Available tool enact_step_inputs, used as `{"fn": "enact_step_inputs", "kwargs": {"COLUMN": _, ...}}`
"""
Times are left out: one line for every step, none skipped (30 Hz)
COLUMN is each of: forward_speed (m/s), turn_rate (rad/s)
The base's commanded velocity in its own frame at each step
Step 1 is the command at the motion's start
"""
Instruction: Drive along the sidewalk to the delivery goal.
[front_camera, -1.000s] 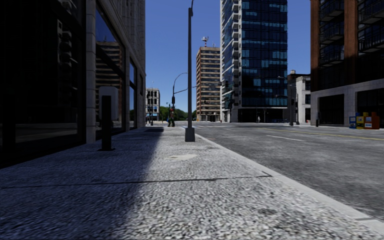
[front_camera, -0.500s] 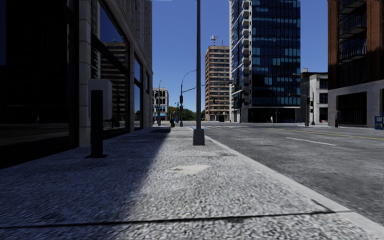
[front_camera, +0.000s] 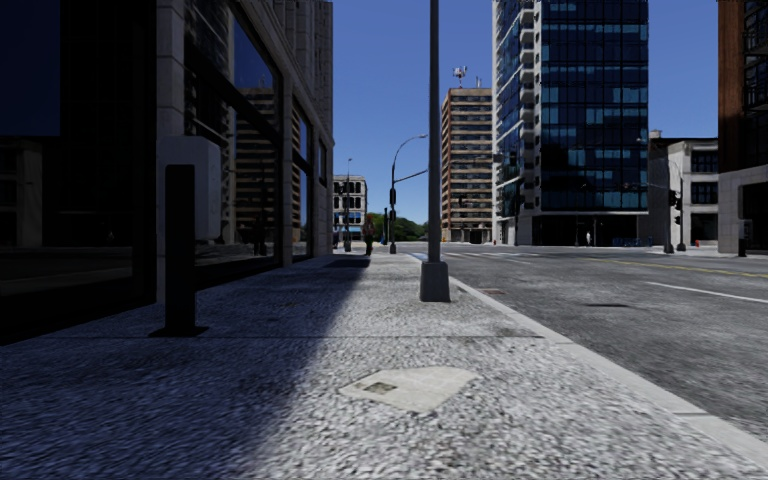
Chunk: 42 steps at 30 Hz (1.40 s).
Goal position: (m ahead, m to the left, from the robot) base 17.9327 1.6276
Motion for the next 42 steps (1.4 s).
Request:
{"fn": "enact_step_inputs", "kwargs": {"forward_speed": 2.00, "turn_rate": 0.29}}
{"fn": "enact_step_inputs", "kwargs": {"forward_speed": 2.00, "turn_rate": 0.29}}
{"fn": "enact_step_inputs", "kwargs": {"forward_speed": 2.00, "turn_rate": 0.29}}
{"fn": "enact_step_inputs", "kwargs": {"forward_speed": 2.00, "turn_rate": 0.29}}
{"fn": "enact_step_inputs", "kwargs": {"forward_speed": 2.00, "turn_rate": 0.29}}
{"fn": "enact_step_inputs", "kwargs": {"forward_speed": 2.00, "turn_rate": 0.29}}
{"fn": "enact_step_inputs", "kwargs": {"forward_speed": 2.00, "turn_rate": 0.29}}
{"fn": "enact_step_inputs", "kwargs": {"forward_speed": 2.00, "turn_rate": 0.29}}
{"fn": "enact_step_inputs", "kwargs": {"forward_speed": 2.00, "turn_rate": 0.29}}
{"fn": "enact_step_inputs", "kwargs": {"forward_speed": 2.00, "turn_rate": 0.29}}
{"fn": "enact_step_inputs", "kwargs": {"forward_speed": 2.00, "turn_rate": 0.29}}
{"fn": "enact_step_inputs", "kwargs": {"forward_speed": 2.00, "turn_rate": 0.29}}
{"fn": "enact_step_inputs", "kwargs": {"forward_speed": 2.00, "turn_rate": 0.29}}
{"fn": "enact_step_inputs", "kwargs": {"forward_speed": 2.00, "turn_rate": 0.29}}
{"fn": "enact_step_inputs", "kwargs": {"forward_speed": 2.00, "turn_rate": 0.29}}
{"fn": "enact_step_inputs", "kwargs": {"forward_speed": 2.00, "turn_rate": 0.29}}
{"fn": "enact_step_inputs", "kwargs": {"forward_speed": 2.00, "turn_rate": 0.29}}
{"fn": "enact_step_inputs", "kwargs": {"forward_speed": 2.00, "turn_rate": 0.29}}
{"fn": "enact_step_inputs", "kwargs": {"forward_speed": 2.00, "turn_rate": 0.29}}
{"fn": "enact_step_inputs", "kwargs": {"forward_speed": 2.00, "turn_rate": 0.29}}
{"fn": "enact_step_inputs", "kwargs": {"forward_speed": 2.00, "turn_rate": 0.29}}
{"fn": "enact_step_inputs", "kwargs": {"forward_speed": 2.00, "turn_rate": 0.29}}
{"fn": "enact_step_inputs", "kwargs": {"forward_speed": 2.00, "turn_rate": 0.29}}
{"fn": "enact_step_inputs", "kwargs": {"forward_speed": 2.00, "turn_rate": 0.29}}
{"fn": "enact_step_inputs", "kwargs": {"forward_speed": 2.00, "turn_rate": 0.29}}
{"fn": "enact_step_inputs", "kwargs": {"forward_speed": 2.00, "turn_rate": 0.29}}
{"fn": "enact_step_inputs", "kwargs": {"forward_speed": 2.00, "turn_rate": 0.29}}
{"fn": "enact_step_inputs", "kwargs": {"forward_speed": 2.00, "turn_rate": 0.29}}
{"fn": "enact_step_inputs", "kwargs": {"forward_speed": 2.00, "turn_rate": 0.29}}
{"fn": "enact_step_inputs", "kwargs": {"forward_speed": 2.00, "turn_rate": 0.29}}
{"fn": "enact_step_inputs", "kwargs": {"forward_speed": 2.00, "turn_rate": 0.29}}
{"fn": "enact_step_inputs", "kwargs": {"forward_speed": 2.00, "turn_rate": 0.17}}
{"fn": "enact_step_inputs", "kwargs": {"forward_speed": 2.00, "turn_rate": 0.17}}
{"fn": "enact_step_inputs", "kwargs": {"forward_speed": 2.00, "turn_rate": 0.16}}
{"fn": "enact_step_inputs", "kwargs": {"forward_speed": 2.00, "turn_rate": 0.16}}
{"fn": "enact_step_inputs", "kwargs": {"forward_speed": 2.00, "turn_rate": 0.16}}
{"fn": "enact_step_inputs", "kwargs": {"forward_speed": 2.00, "turn_rate": 0.16}}
{"fn": "enact_step_inputs", "kwargs": {"forward_speed": 2.00, "turn_rate": 0.16}}
{"fn": "enact_step_inputs", "kwargs": {"forward_speed": 2.00, "turn_rate": 0.15}}
{"fn": "enact_step_inputs", "kwargs": {"forward_speed": 2.00, "turn_rate": 0.15}}
{"fn": "enact_step_inputs", "kwargs": {"forward_speed": 2.00, "turn_rate": 0.15}}
{"fn": "enact_step_inputs", "kwargs": {"forward_speed": 2.00, "turn_rate": 0.15}}
